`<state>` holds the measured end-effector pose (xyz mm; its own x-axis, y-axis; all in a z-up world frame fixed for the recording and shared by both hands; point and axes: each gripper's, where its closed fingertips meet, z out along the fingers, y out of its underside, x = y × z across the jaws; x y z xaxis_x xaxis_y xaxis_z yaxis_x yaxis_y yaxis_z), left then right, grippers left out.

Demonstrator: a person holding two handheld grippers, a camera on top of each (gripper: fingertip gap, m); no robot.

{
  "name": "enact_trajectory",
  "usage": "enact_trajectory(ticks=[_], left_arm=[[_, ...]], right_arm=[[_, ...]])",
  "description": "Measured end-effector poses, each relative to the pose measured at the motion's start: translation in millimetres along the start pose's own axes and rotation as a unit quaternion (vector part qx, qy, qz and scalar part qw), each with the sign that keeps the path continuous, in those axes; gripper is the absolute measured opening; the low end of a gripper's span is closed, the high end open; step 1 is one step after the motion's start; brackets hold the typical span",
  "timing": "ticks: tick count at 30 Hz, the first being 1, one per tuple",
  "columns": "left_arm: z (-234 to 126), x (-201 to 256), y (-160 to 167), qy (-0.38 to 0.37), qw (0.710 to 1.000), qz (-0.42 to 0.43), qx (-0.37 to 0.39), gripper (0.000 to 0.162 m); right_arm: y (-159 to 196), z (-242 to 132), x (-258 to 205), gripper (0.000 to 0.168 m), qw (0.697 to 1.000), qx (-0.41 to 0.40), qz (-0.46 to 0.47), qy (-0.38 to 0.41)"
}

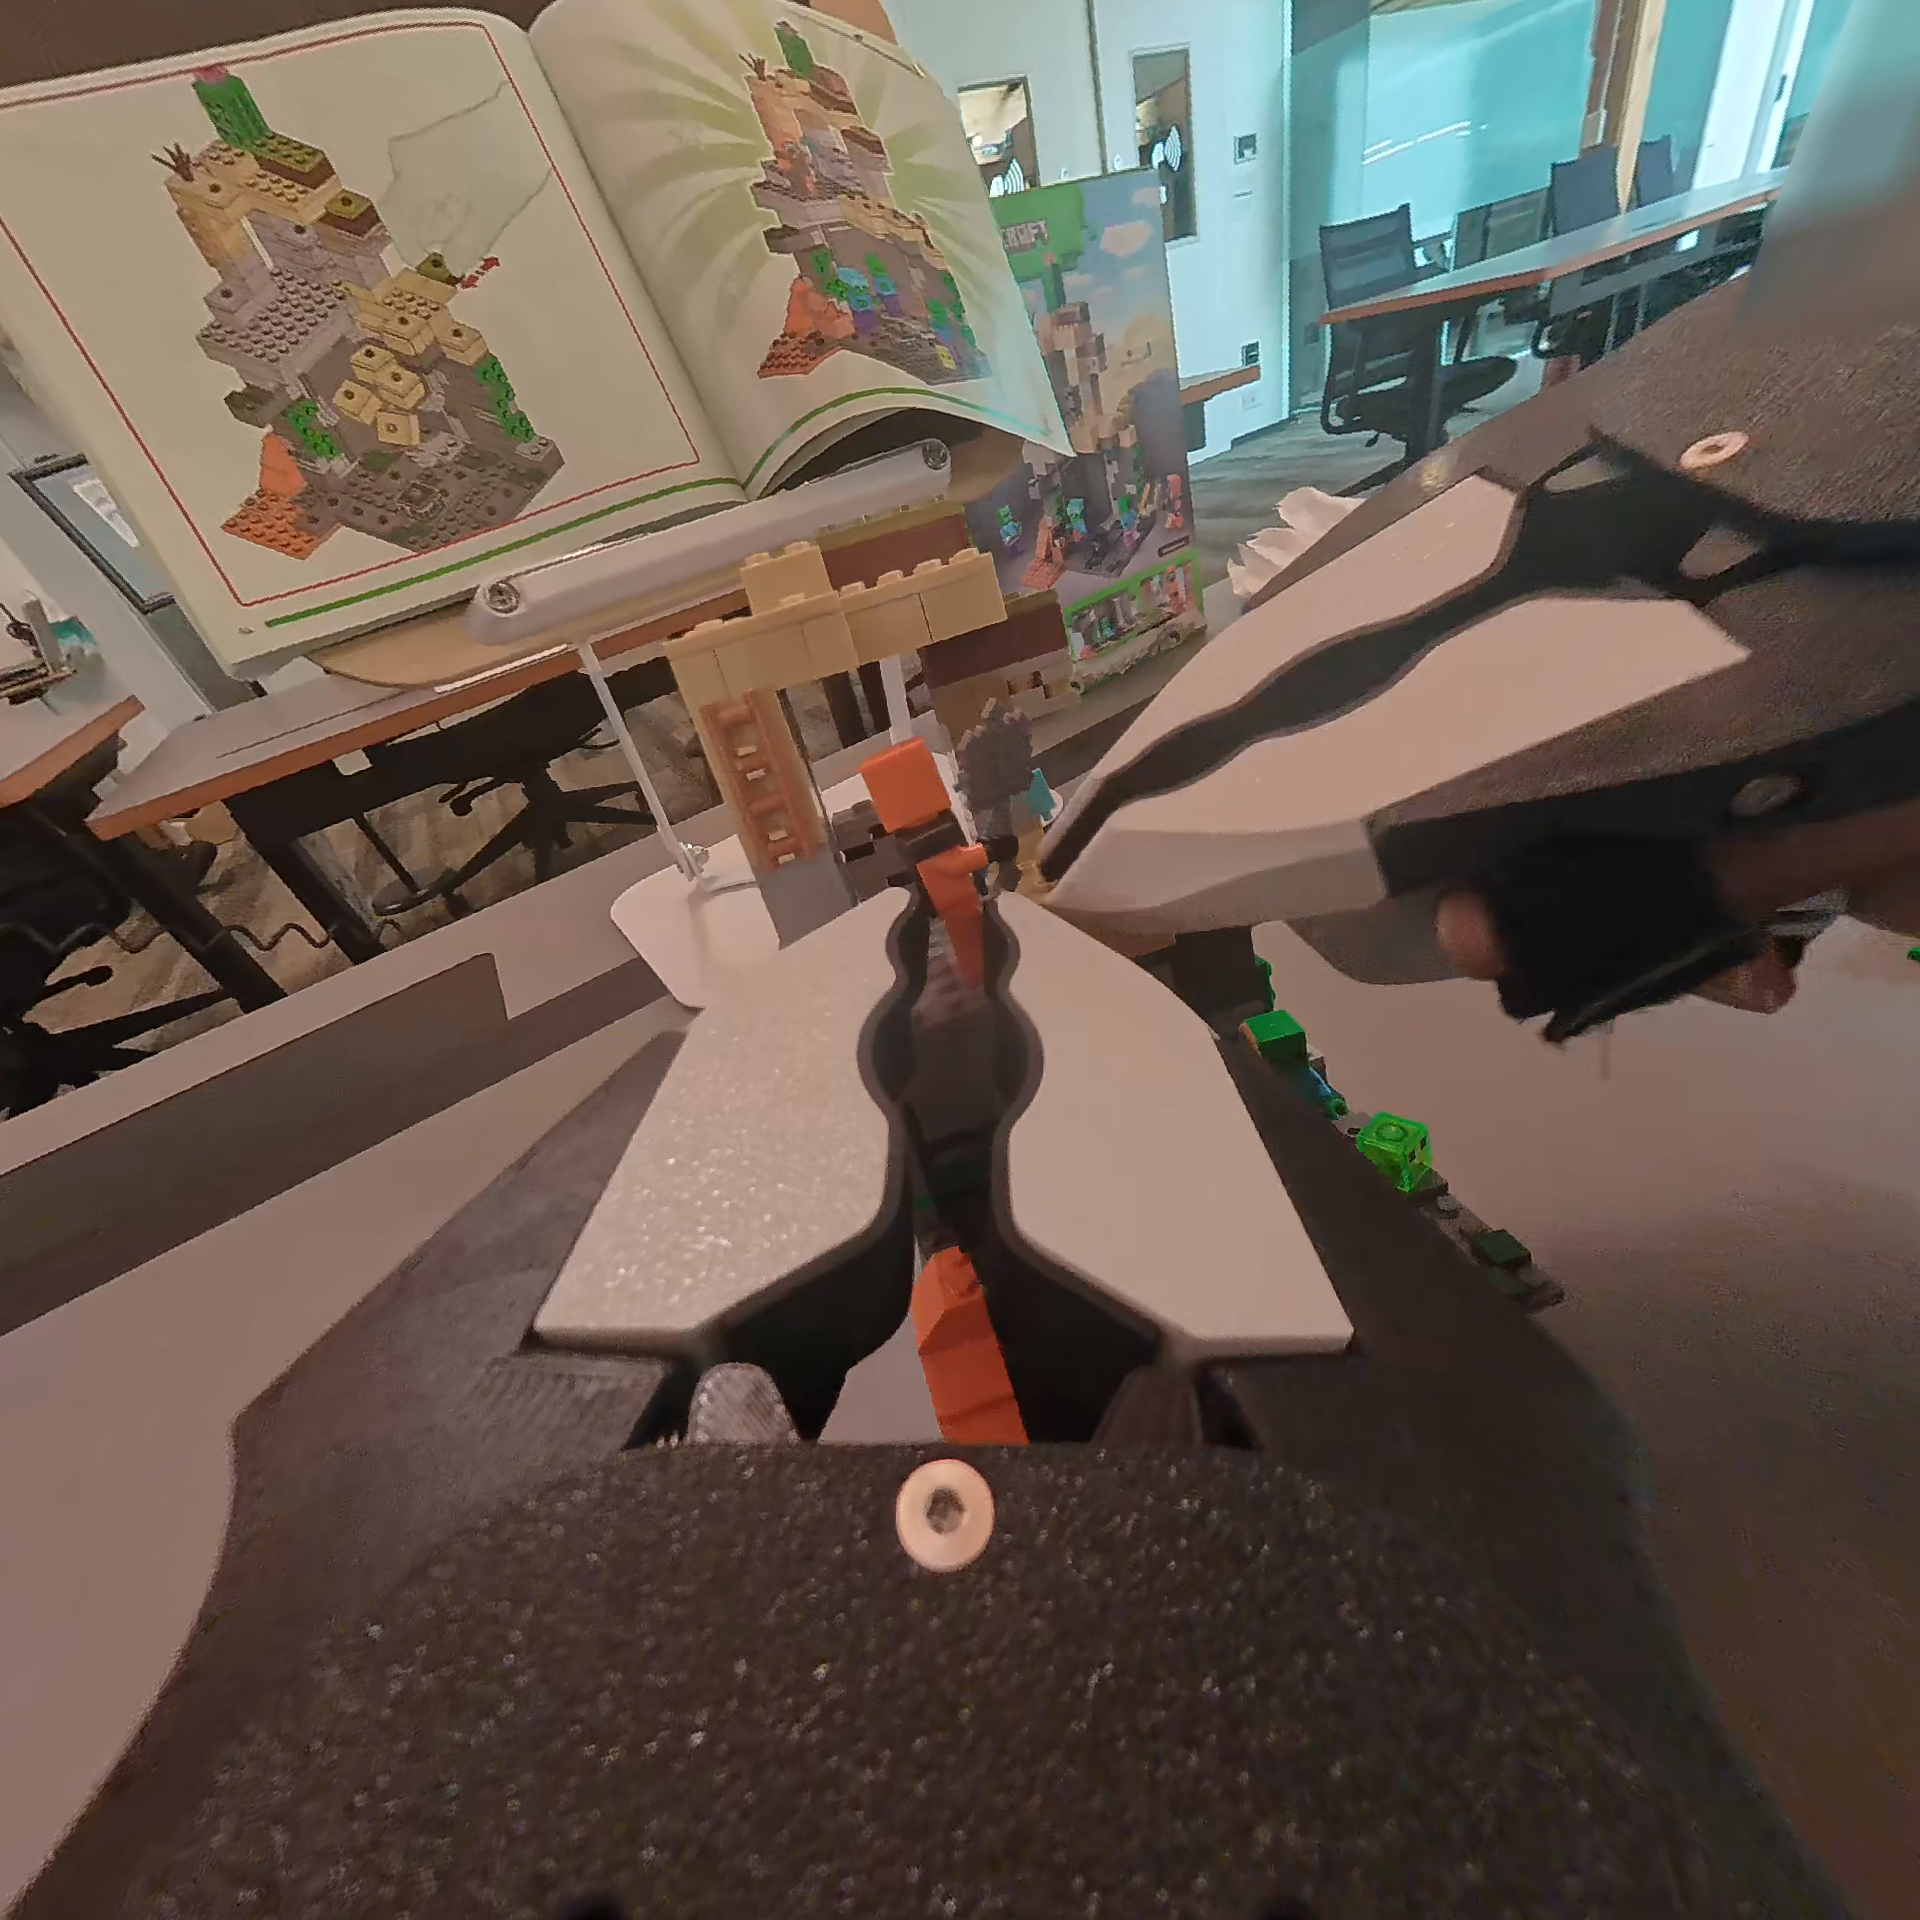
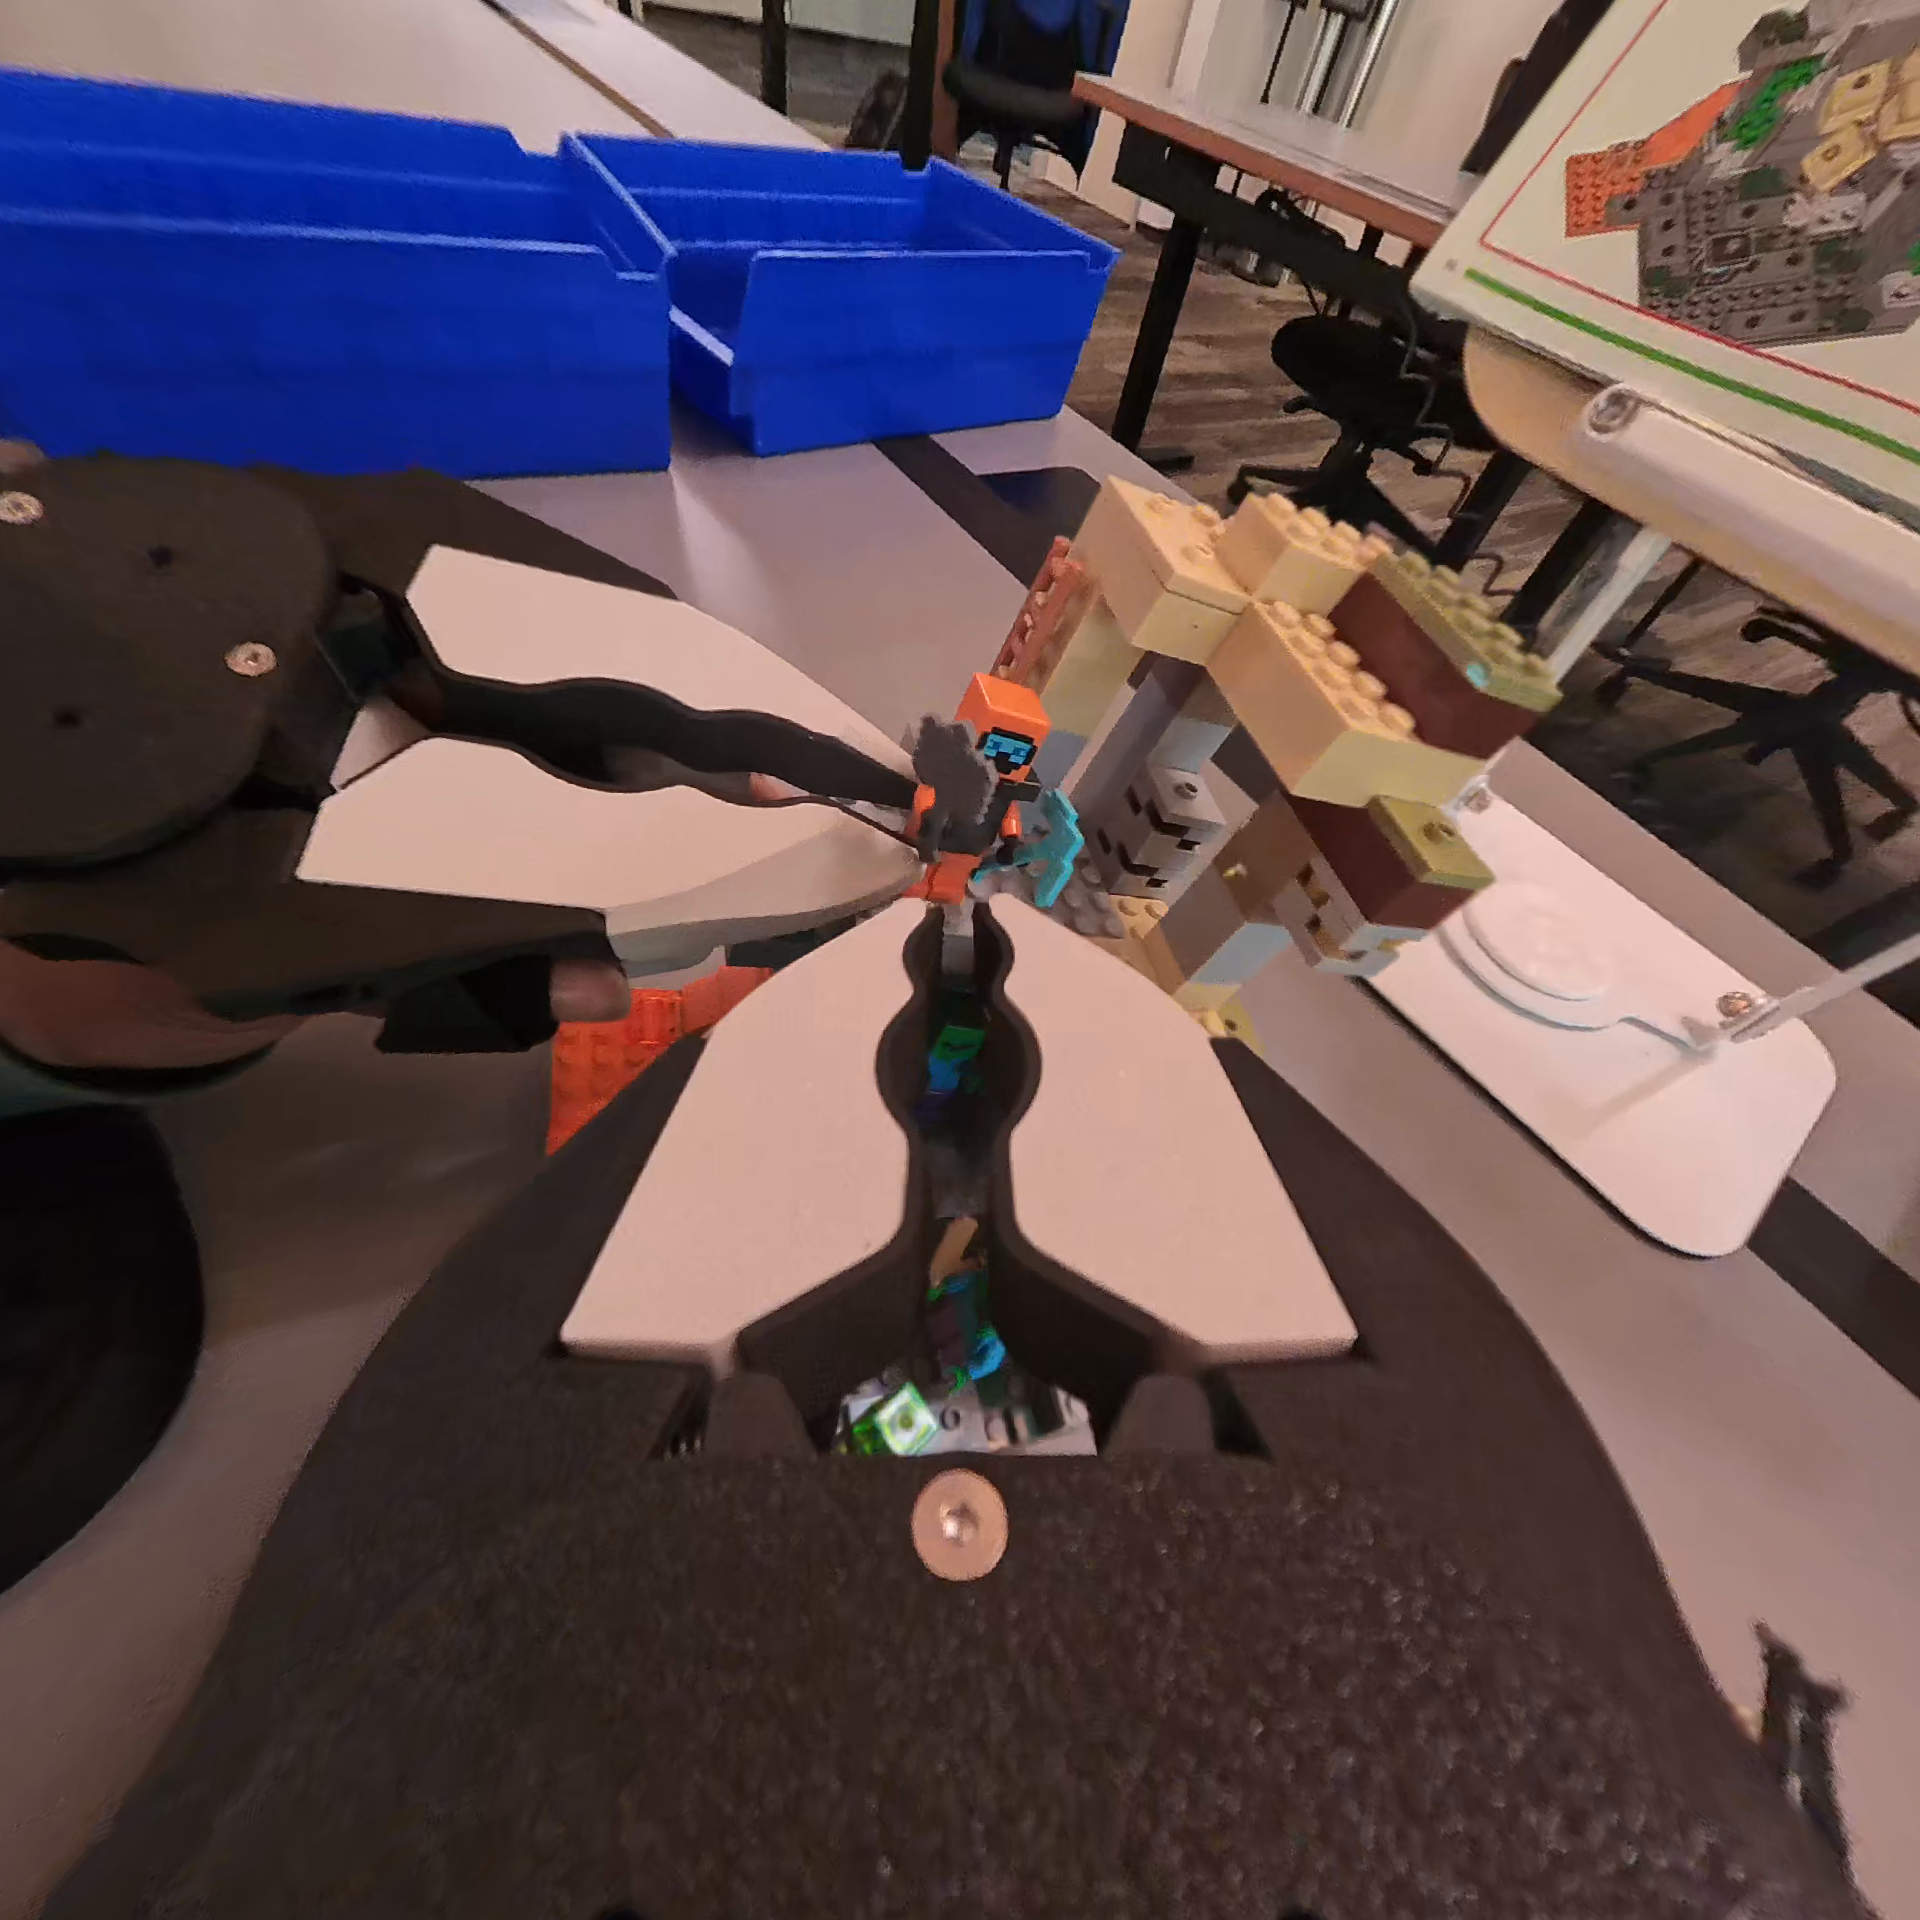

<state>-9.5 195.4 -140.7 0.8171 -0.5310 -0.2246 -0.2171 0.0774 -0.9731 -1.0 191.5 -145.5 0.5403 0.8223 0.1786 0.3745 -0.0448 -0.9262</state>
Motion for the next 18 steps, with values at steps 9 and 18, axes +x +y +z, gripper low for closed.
enact_trajectory(ticks=[9, 18], left_arm=[[-5.4, -1.4, 3.4, 0.012, 1.000, -0.017, -0.003, 0.009], [-17.7, -11.3, -16.6, -0.008, 0.999, -0.019, 0.026, 0.006]], right_arm=[[3.7, 11.0, -10.2, 0.000, 0.997, -0.054, -0.026, -0.048], [19.5, 25.0, -36.8, 0.000, 0.994, -0.060, -0.052, -0.076]])
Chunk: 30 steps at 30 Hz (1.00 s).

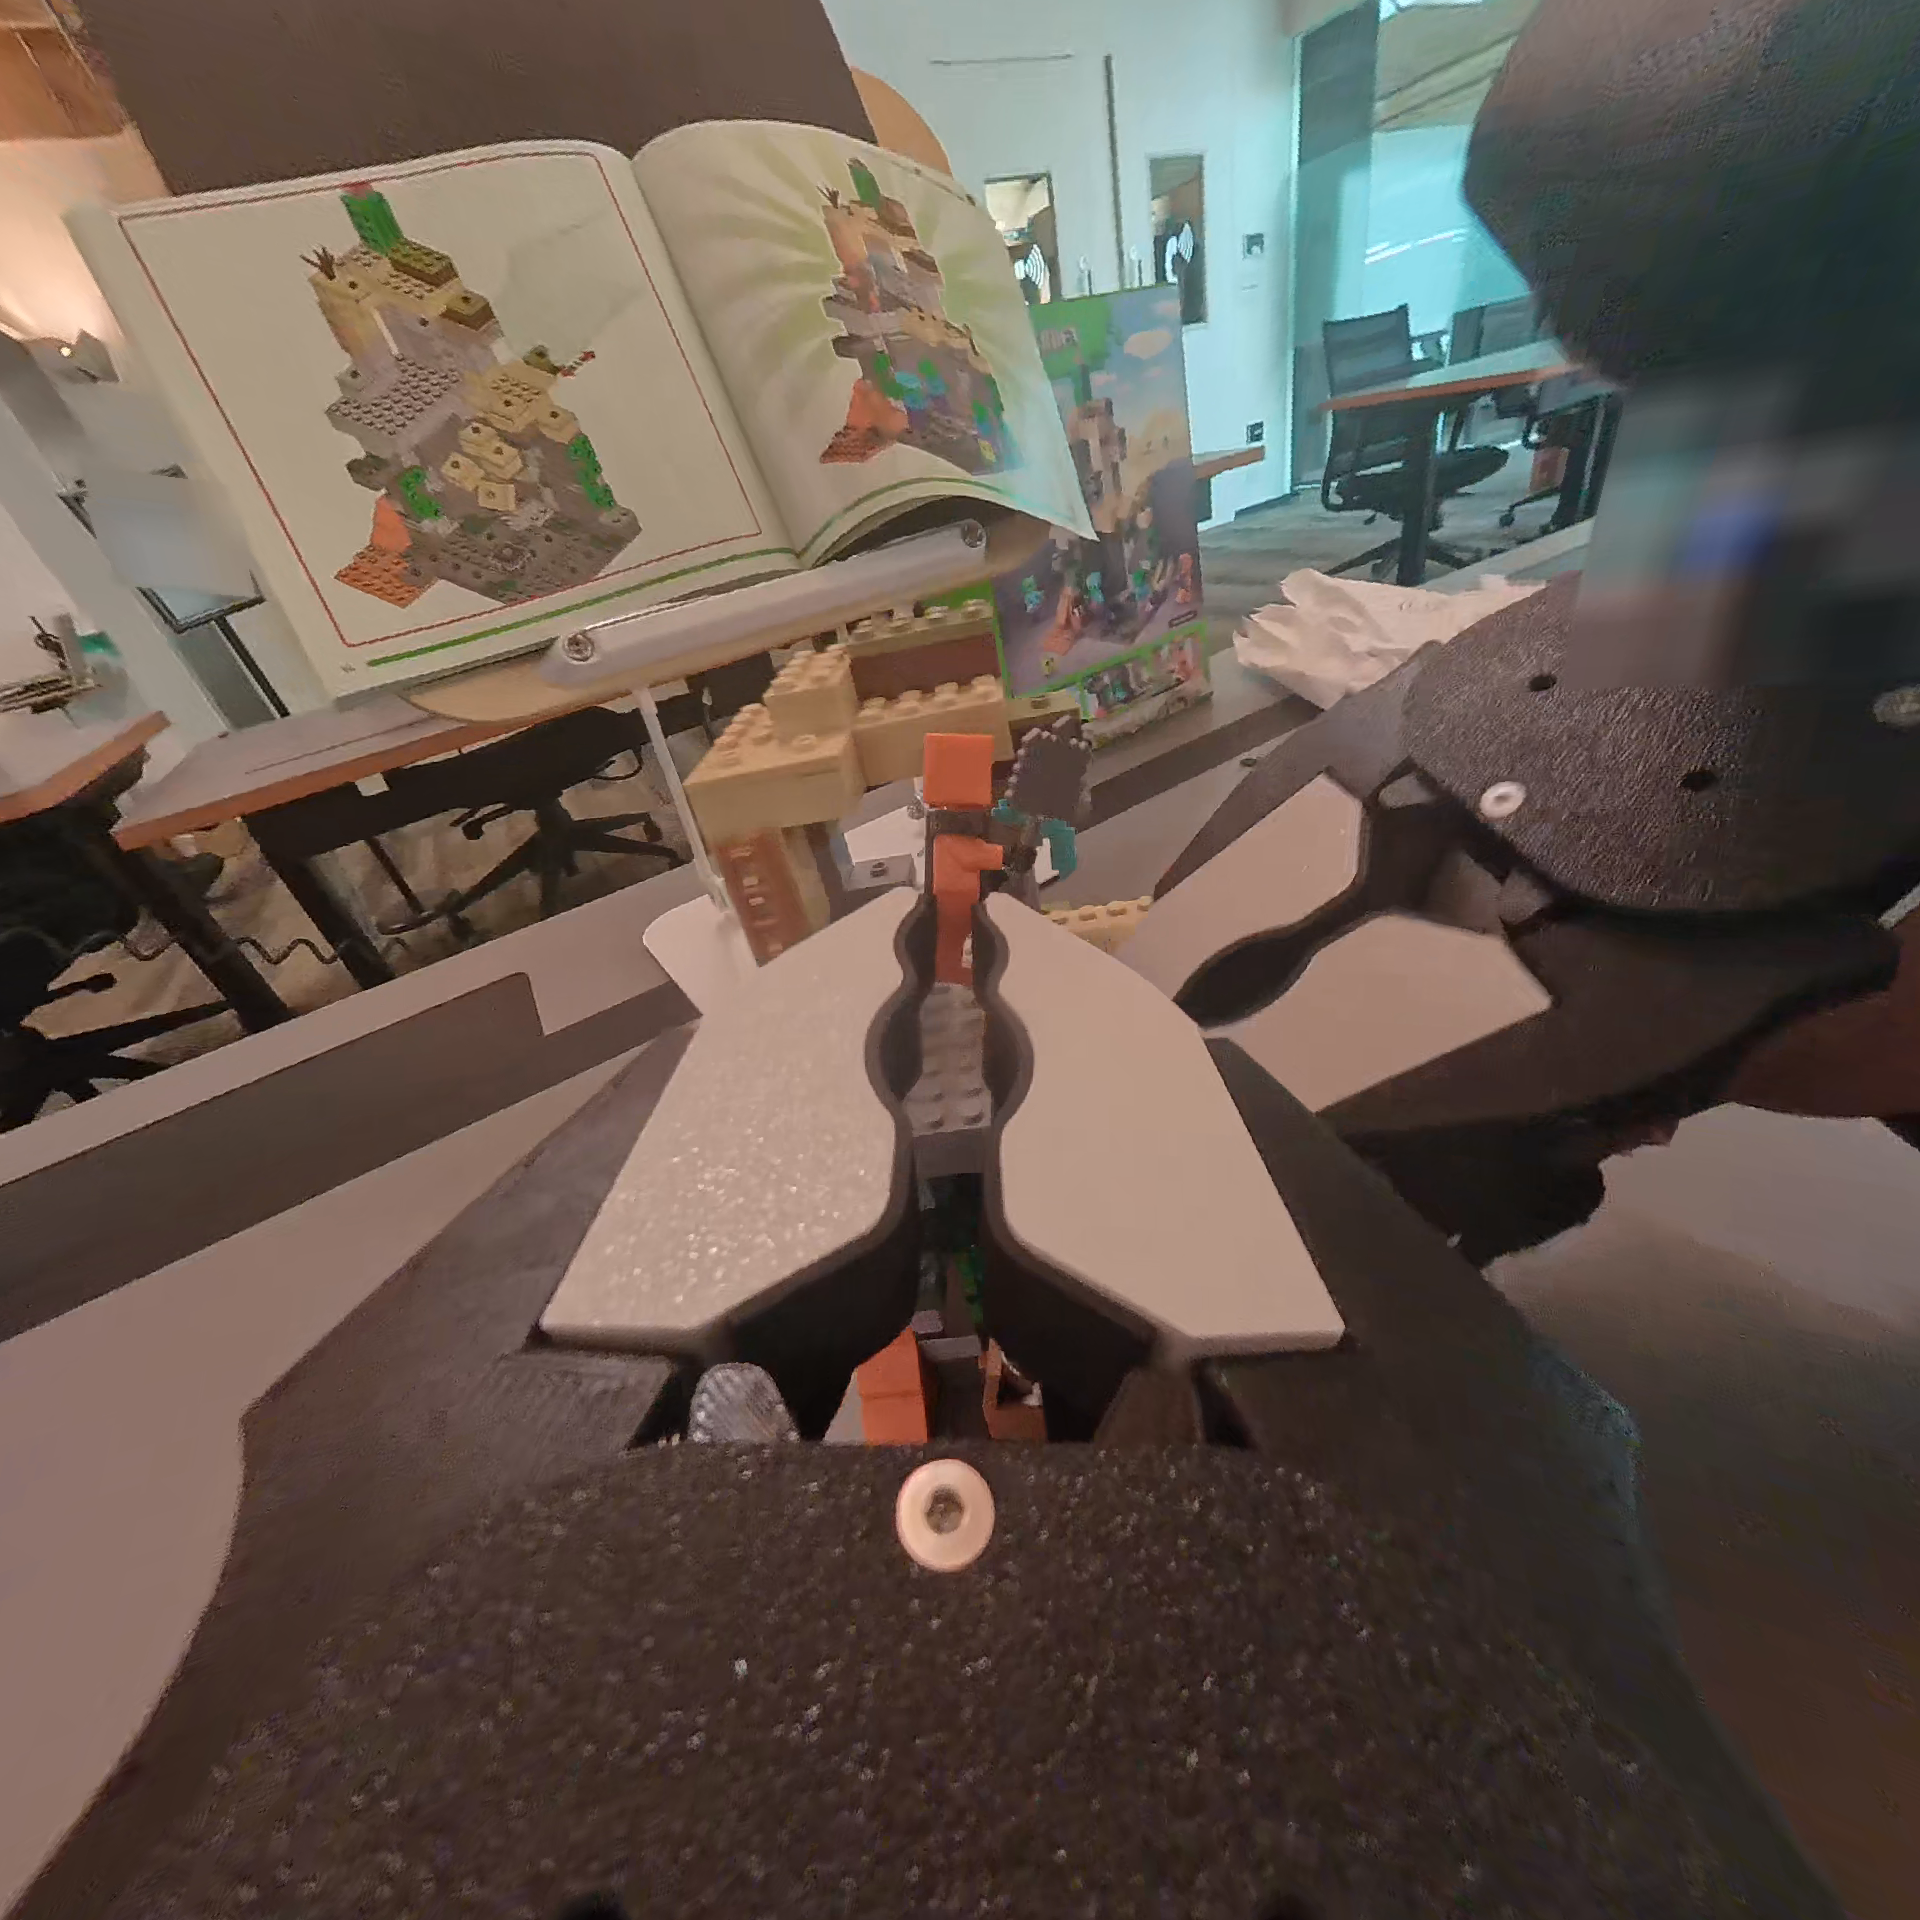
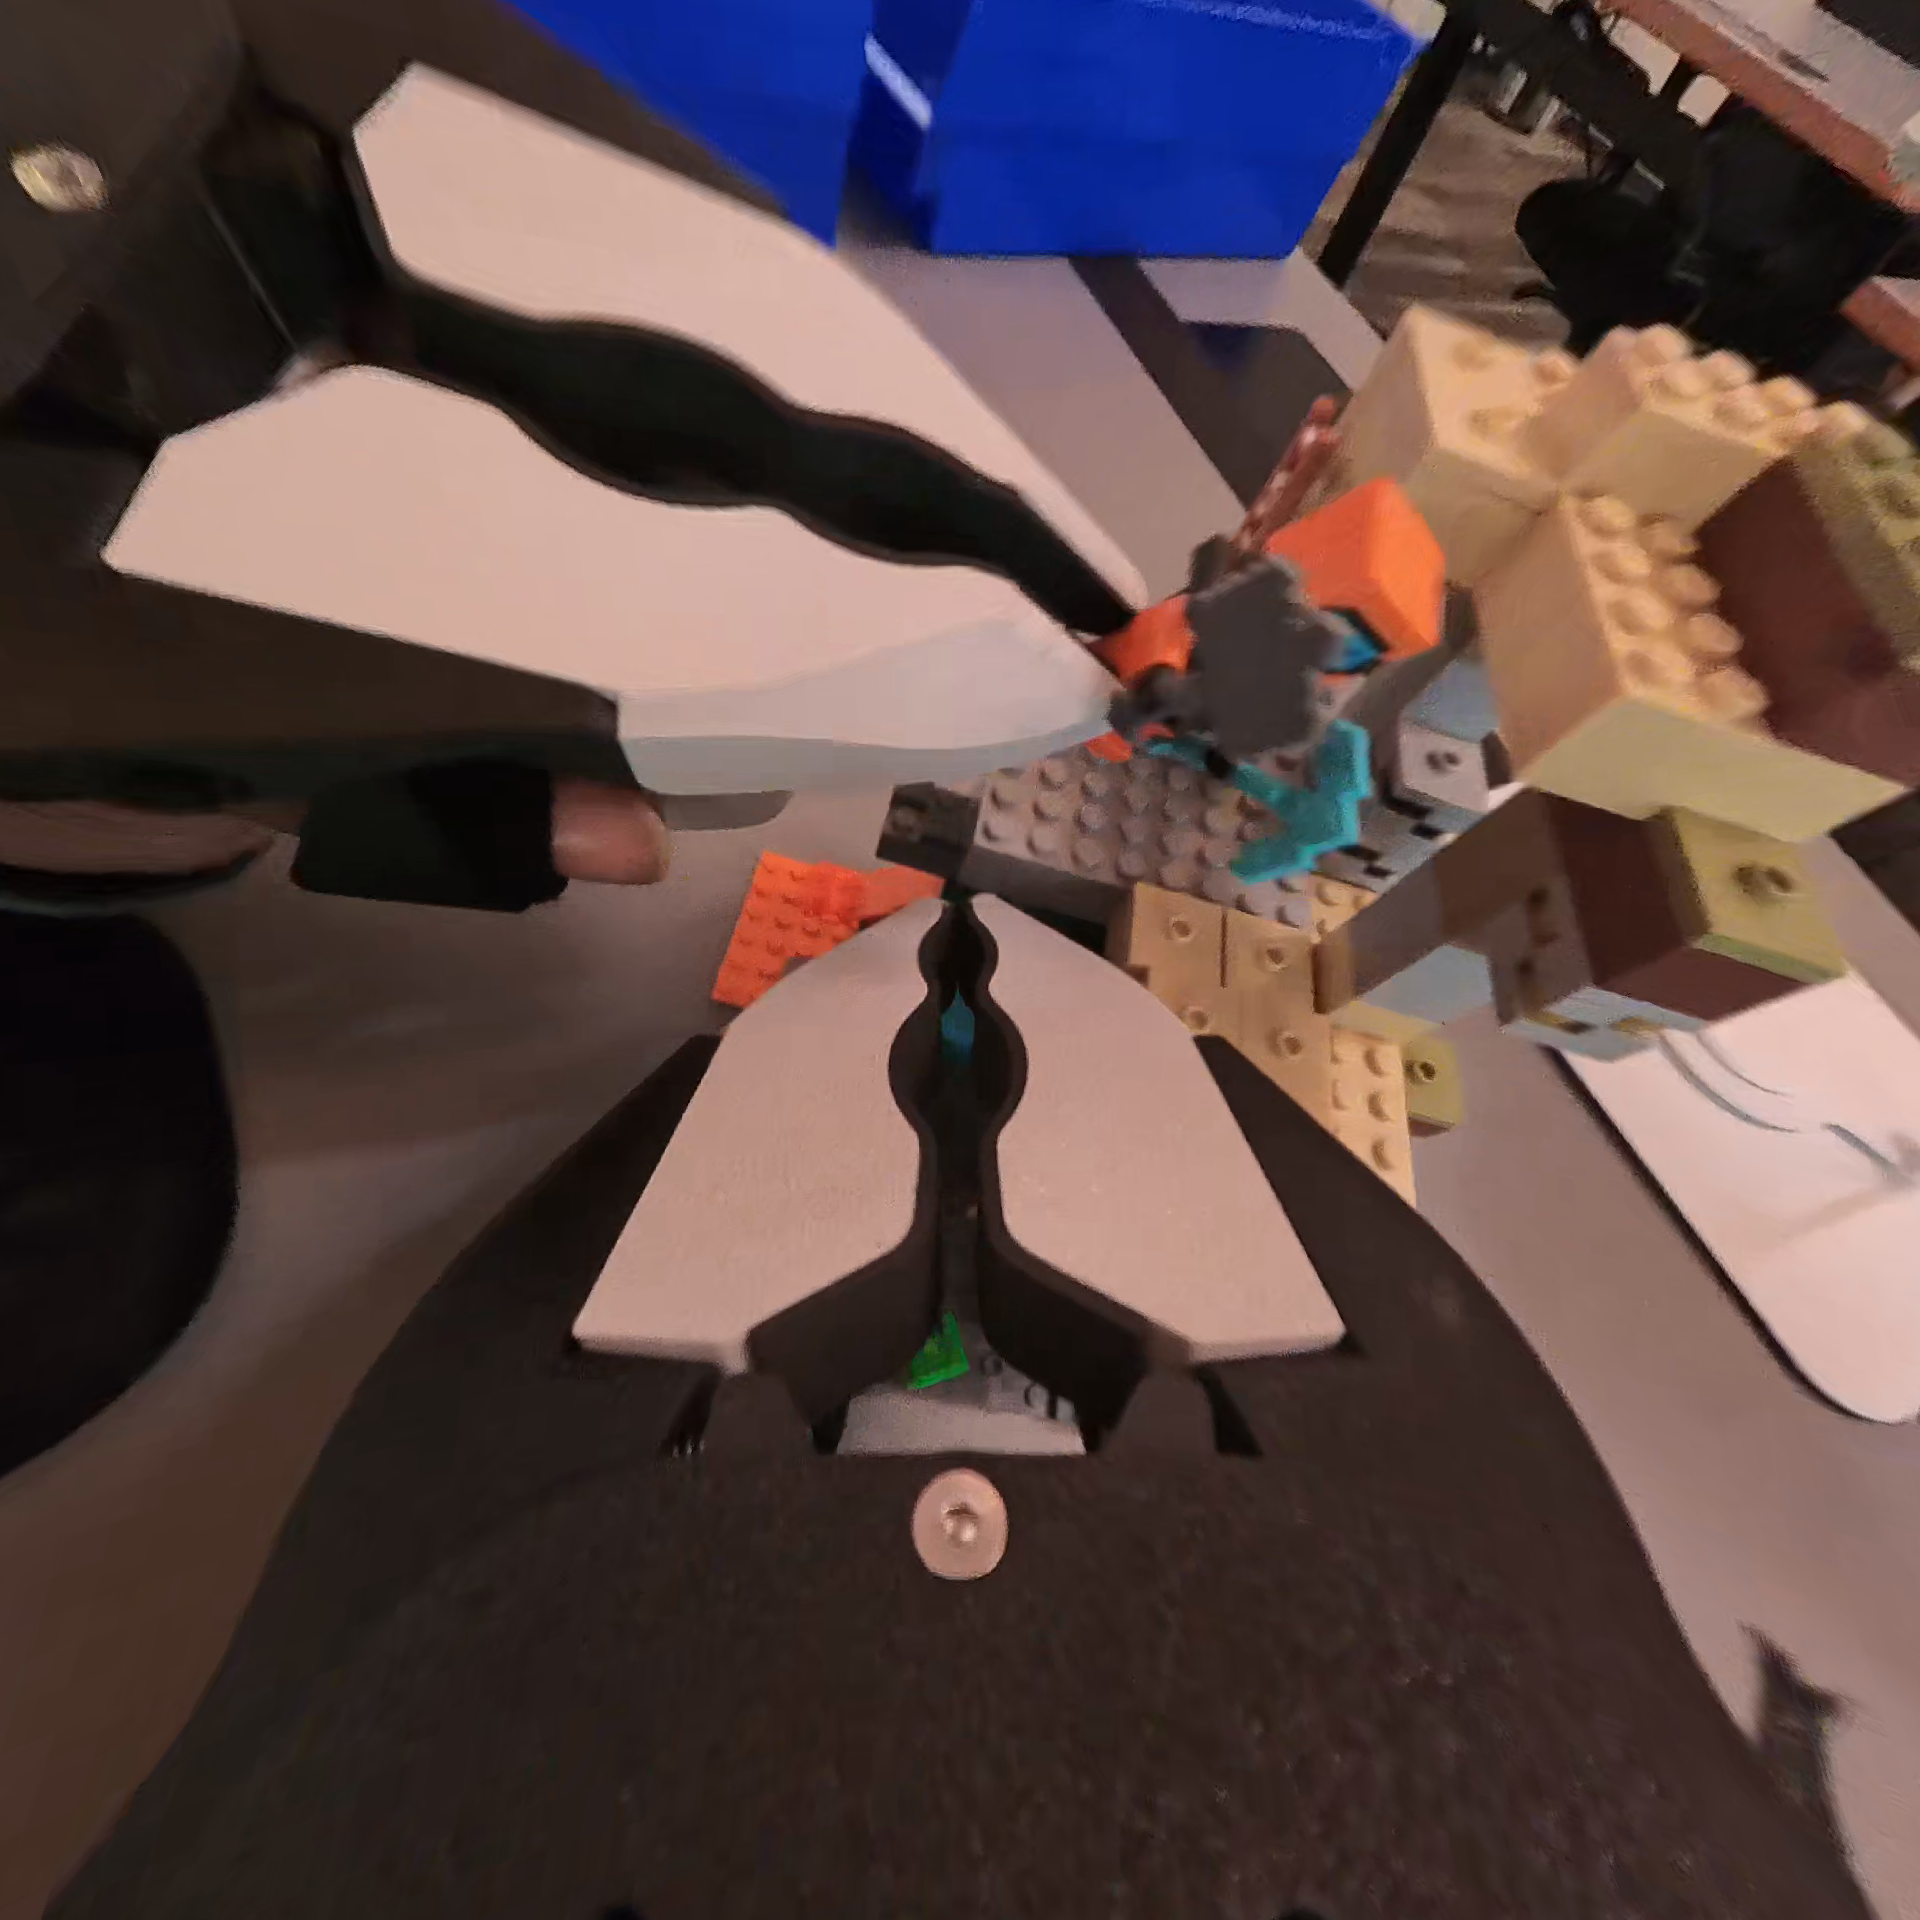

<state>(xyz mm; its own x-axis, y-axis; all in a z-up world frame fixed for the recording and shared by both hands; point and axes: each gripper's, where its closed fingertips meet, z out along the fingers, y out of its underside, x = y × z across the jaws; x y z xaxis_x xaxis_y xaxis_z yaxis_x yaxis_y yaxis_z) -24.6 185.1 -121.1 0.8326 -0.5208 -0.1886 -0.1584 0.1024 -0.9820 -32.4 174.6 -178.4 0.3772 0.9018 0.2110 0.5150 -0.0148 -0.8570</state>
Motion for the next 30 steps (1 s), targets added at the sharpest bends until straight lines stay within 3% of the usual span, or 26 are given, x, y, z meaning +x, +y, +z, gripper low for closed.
enact_trajectory(ticks=[5, 10, 12, 14, 18, 22, 27, 30], left_arm=[[-3.6, -5.7, -5.3, 0.010, 1.000, -0.016, 0.016, 0.006], [-6.6, 5.9, -11.9, 0.071, 0.996, -0.043, 0.039, 0.006], [-6.4, 11.7, -12.5, 0.091, 0.993, -0.059, 0.041, 0.006], [-7.8, 20.6, -16.8, 0.114, 0.990, -0.068, 0.055, 0.006], [-8.9, 37.1, -19.6, 0.137, 0.987, -0.057, 0.065, 0.006], [-9.0, 45.6, -19.3, 0.138, 0.987, -0.032, 0.068, 0.006], [-8.5, 50.5, -18.1, 0.141, 0.988, -0.015, 0.066, 0.006], [-8.7, 52.9, -17.9, 0.144, 0.987, -0.010, 0.064, 0.006]], right_arm=[[-11.9, -18.2, 9.3, 0.000, 0.999, 0.046, 0.013, 0.002], [-31.9, -53.0, 10.4, 0.001, 0.992, 0.124, 0.012, -0.035], [-35.3, -64.9, 12.9, 0.022, 0.990, 0.129, 0.025, -0.058], [-40.3, -76.0, 18.1, 0.029, 0.987, 0.144, 0.034, -0.060], [-41.4, -84.1, 17.9, 0.028, 0.986, 0.145, 0.049, -0.063], [-31.7, -79.7, 20.5, 0.006, 0.991, 0.116, 0.043, -0.042], [-24.5, -81.3, 20.2, 0.005, 0.988, 0.106, 0.097, -0.064], [-20.1, -84.7, 19.9, 0.016, 0.982, 0.107, 0.132, -0.081]])
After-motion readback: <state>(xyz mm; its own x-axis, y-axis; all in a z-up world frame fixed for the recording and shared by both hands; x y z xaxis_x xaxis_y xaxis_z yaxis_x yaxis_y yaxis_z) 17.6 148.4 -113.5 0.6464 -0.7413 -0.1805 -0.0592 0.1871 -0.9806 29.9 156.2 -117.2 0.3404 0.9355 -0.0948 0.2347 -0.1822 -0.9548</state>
